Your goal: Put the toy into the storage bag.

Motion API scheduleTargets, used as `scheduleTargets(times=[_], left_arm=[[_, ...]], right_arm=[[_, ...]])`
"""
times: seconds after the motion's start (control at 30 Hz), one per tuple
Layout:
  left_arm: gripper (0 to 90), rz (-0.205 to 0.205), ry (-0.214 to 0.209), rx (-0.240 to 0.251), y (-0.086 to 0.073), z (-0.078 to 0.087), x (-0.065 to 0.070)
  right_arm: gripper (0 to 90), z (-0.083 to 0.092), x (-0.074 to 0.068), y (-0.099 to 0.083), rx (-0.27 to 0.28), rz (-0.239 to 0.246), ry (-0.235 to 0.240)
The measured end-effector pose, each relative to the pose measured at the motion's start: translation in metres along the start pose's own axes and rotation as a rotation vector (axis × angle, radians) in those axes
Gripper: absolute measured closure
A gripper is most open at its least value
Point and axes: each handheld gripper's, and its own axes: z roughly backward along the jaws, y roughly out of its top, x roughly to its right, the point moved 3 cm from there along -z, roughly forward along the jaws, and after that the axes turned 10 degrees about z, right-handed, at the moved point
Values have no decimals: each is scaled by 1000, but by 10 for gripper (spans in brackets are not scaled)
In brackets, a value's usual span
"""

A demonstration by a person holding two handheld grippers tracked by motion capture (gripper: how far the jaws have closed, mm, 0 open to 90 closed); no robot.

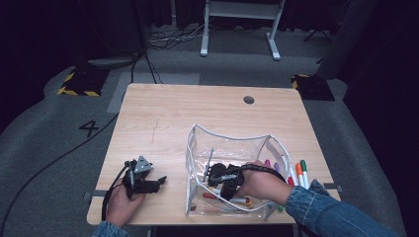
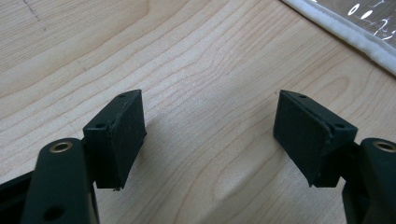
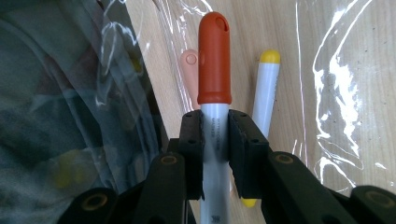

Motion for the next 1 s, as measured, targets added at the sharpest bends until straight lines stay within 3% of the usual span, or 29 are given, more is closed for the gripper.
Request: scheduleTargets(times=[0.27,0.57,0.6,0.63,0.8,1.0], left_arm=[[253,0,0,0,0,0,0],[253,0,0,0,0,0,0],[253,4,-2,0,0,0,0],[253,-1,0,0,0,0,0],[253,-1,-1,0,0,0,0],[253,-1,-1,0,0,0,0]], right_arm=[[760,-8,2,0,-51,5,42],[750,-13,5,1,-65,8,40],[721,-13,4,1,-61,3,51],[626,-15,4,1,-57,0,65],[533,-12,9,0,-34,3,34],[522,20,12,-3,74,-65,-60]])
